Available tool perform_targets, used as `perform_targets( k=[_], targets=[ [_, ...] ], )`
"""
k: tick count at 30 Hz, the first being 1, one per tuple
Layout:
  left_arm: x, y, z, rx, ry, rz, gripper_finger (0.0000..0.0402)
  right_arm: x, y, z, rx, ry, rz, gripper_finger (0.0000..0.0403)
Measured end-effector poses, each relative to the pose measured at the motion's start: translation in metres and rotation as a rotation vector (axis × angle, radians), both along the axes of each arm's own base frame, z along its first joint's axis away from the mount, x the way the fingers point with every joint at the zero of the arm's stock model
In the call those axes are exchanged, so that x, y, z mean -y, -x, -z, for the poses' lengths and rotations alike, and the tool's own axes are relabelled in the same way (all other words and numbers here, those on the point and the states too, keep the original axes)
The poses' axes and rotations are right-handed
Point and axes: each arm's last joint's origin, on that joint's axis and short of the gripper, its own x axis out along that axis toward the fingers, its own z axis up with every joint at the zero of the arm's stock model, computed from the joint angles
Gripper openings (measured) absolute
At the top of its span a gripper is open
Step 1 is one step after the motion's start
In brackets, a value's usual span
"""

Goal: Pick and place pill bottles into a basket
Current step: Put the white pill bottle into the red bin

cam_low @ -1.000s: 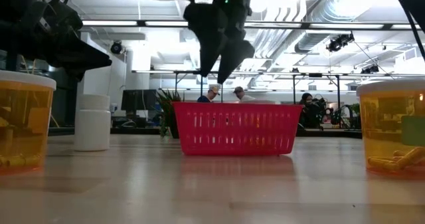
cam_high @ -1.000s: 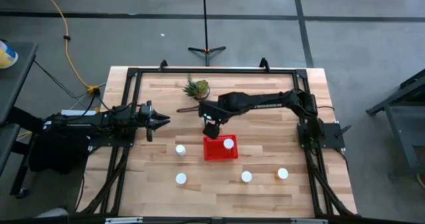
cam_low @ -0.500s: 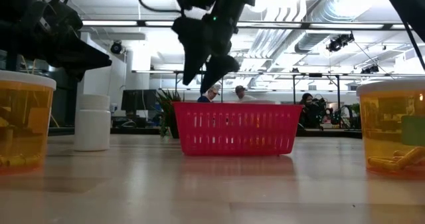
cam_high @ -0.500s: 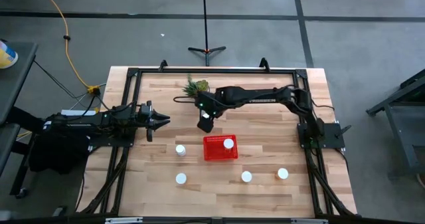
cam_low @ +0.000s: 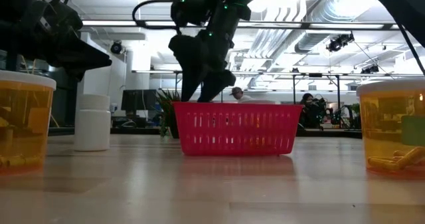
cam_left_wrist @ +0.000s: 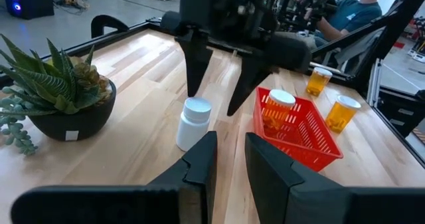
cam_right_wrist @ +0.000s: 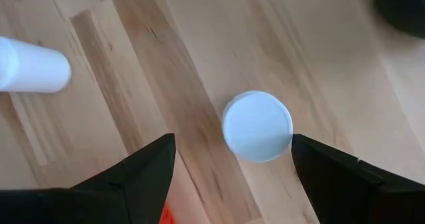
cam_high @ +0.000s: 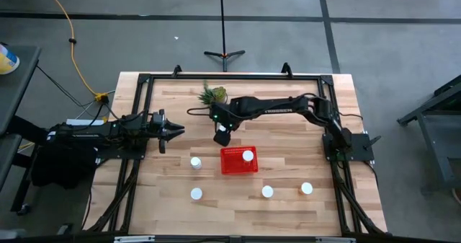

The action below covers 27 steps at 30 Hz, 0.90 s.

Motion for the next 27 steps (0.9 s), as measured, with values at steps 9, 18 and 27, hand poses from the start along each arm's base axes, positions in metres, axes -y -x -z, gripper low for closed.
perform_targets(
  k=[9, 18, 27],
  targets=[
    [0.0000, 0.0000, 0.0000, -0.001, -0.003, 0.000, 0.0115, 0.0020, -0.0002, 0.0026, -0.007, -0.004, 0.011, 0.0291],
    [0.0000, 0.0000, 0.0000, -0.002, -0.007, 0.001, 0.0115, 0.0019, -0.0061, 0.0061, 0.036, -0.026, -0.001, 0.0290],
    [0.0000, 0.0000, 0.0000, -0.001, -0.007, 0.001, 0.0115, 0.0023, -0.0067, 0.0088, 0.031, -0.029, -0.001, 0.0256]
  ],
)
